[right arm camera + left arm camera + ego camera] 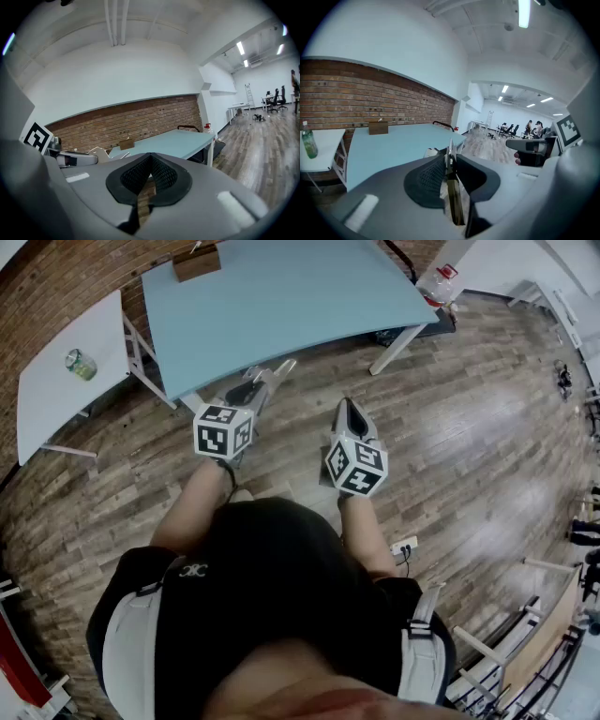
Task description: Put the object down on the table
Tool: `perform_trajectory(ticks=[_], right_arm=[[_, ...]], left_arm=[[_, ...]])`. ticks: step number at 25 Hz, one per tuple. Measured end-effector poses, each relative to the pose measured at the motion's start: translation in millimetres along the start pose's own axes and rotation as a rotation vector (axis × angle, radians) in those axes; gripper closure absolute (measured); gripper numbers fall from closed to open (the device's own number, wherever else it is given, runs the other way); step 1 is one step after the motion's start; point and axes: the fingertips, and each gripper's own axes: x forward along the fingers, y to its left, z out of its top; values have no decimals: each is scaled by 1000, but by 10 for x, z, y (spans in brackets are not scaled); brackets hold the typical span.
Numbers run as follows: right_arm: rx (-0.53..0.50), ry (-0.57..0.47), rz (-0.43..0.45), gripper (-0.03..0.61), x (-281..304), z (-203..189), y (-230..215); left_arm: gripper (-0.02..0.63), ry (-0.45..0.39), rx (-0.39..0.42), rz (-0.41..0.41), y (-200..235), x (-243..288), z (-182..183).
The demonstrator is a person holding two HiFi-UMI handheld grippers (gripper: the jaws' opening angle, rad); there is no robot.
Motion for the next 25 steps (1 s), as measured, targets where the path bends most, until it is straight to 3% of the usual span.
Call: perform_trajectory(ticks=[11,25], right_arm=[[14,28,-15,565,-2,-88,-6],[-15,52,3,565,112,-163,306]], left_arm=[[535,30,-14,-5,32,13,-101],[535,42,-30,-14,266,-34,-160]])
